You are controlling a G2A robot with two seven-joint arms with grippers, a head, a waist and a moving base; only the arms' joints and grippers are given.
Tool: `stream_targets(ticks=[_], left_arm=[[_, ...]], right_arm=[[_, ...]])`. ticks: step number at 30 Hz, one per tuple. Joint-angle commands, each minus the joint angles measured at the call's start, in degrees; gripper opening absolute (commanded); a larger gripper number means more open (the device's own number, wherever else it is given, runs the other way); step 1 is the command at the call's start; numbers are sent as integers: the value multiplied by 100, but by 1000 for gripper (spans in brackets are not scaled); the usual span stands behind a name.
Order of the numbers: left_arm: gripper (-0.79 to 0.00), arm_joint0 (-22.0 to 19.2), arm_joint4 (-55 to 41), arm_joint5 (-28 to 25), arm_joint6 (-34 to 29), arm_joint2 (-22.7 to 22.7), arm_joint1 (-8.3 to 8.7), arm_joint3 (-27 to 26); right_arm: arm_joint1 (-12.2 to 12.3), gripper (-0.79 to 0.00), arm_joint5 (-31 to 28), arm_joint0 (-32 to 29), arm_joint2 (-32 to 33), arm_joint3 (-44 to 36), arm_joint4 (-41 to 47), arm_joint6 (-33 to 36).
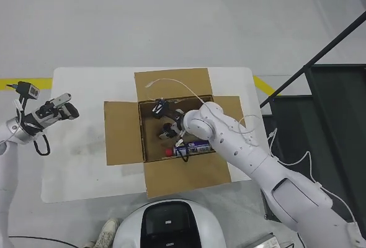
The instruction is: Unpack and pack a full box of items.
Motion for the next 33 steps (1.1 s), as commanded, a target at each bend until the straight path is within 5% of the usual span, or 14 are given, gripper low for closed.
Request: stream_targets(ticks=[1, 17, 18, 20, 25, 33], left_arm=[[0, 3, 0, 1, 0, -1, 1, -1], [0, 3, 0, 1, 0, -1, 1, -1], [0, 3, 0, 1, 0, -1, 1, -1], [0, 3, 0, 1, 0, -1, 1, -1], [0, 3, 0, 1, 0, -1, 1, -1], [0, 3, 0, 1, 0, -1, 1, -1]], right_arm=[[-51, 0, 23, 66, -73, 130, 10, 0], [-476, 0, -116, 489, -492, 1246, 342, -86], [-500, -52, -130, 511, -508, 1313, 367, -87], [-546, -379, -146, 554, -533, 1446, 411, -90], [-645, -751, -271, 646, -578, 1726, 519, -104], [-715, -785, -398, 744, -564, 1935, 521, -72]])
